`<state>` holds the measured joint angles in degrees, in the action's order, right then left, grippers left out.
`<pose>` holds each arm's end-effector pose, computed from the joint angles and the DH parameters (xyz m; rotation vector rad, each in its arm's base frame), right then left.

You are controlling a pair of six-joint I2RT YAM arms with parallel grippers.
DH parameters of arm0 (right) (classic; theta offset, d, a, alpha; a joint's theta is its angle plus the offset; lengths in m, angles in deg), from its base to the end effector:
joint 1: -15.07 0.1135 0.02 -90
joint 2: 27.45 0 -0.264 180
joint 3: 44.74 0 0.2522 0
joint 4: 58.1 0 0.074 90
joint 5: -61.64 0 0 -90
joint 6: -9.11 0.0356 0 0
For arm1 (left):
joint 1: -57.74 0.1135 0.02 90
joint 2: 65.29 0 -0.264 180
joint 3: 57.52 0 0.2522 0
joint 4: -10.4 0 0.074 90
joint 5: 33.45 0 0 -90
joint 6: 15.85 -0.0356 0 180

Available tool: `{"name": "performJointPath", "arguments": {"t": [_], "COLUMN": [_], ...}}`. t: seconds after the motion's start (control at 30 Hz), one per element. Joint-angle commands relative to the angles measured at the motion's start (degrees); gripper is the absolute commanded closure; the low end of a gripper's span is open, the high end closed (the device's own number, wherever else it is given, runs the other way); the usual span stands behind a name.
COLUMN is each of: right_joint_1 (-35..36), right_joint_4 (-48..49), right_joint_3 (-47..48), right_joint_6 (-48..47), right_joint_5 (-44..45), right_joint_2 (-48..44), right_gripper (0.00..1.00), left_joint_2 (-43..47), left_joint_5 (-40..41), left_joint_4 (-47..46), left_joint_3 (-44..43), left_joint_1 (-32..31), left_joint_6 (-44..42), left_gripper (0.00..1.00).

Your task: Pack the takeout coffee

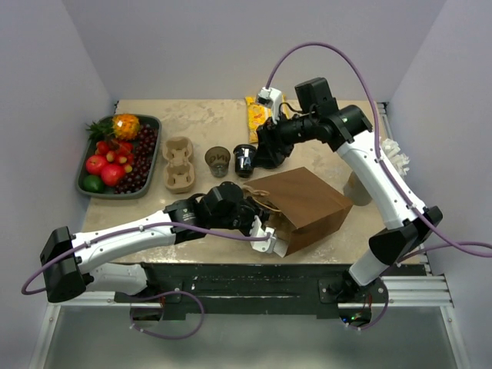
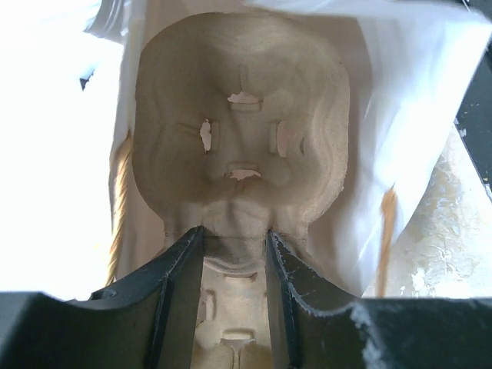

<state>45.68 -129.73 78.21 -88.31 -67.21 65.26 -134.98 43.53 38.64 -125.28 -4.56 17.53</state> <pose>0.2698 0.1856 0.4370 -1.0765 2.0192 0.9858 0.1204 -0.2467 0.2980 1.8714 0.9446 -0.2980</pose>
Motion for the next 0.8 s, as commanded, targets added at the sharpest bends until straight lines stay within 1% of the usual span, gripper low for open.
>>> {"name": "performJointPath", "arguments": {"t": [0.0,0.1,0.17,0.23,0.33,0.43,0.5,0.6,0.67,0.77], "right_joint_1": [3.9,7.2,10.2,12.9,14.1,14.2,14.1,14.1,14.2,14.1], "right_joint_4": [-0.9,-1.1,-1.6,-2.1,-2.0,-2.6,-2.9,-3.4,-4.4,-5.9], "right_joint_3": [-0.5,-2.1,-2.8,-3.5,-4.5,-5.8,-7.2,-9.2,-10.2,-10.9], "right_joint_6": [0.6,-0.8,-1.7,-3.1,-3.7,-4.9,-5.2,-6.0,-6.9,-8.2], "right_joint_5": [8.0,15.5,17.3,21.4,28.5,32.2,32.7,33.7,34.2,35.1], "right_joint_2": [-3.6,-3.9,-3.5,-3.1,-3.1,-3.2,-3.7,-4.4,-4.6,-4.6], "right_gripper": [0.23,0.21,0.21,0.2,0.2,0.21,0.21,0.26,0.26,0.3], "left_joint_2": [-0.7,-1.0,-1.2,-1.4,-1.4,-1.3,-1.2,-1.4,-1.7,-2.2], "left_joint_5": [0.6,0.9,1.0,1.1,1.3,1.9,2.0,2.5,2.6,2.6], "left_joint_4": [-2.0,-1.6,-1.7,-3.0,-5.6,-7.8,-8.9,-10.7,-10.9,-10.5], "left_joint_3": [-2.5,-2.6,-2.3,-2.0,-1.1,-0.1,0.8,1.3,1.4,1.3], "left_joint_1": [-0.9,-1.2,-1.2,-1.2,-1.2,-1.5,-1.7,-2.0,-2.2,-2.3], "left_joint_6": [-2.0,-2.4,-2.5,-2.5,-2.5,-2.0,-1.6,-1.0,-0.2,-0.2], "left_gripper": [1.0,1.0,1.0,1.0,1.0,1.0,1.0,1.0,1.0,1.0]}}
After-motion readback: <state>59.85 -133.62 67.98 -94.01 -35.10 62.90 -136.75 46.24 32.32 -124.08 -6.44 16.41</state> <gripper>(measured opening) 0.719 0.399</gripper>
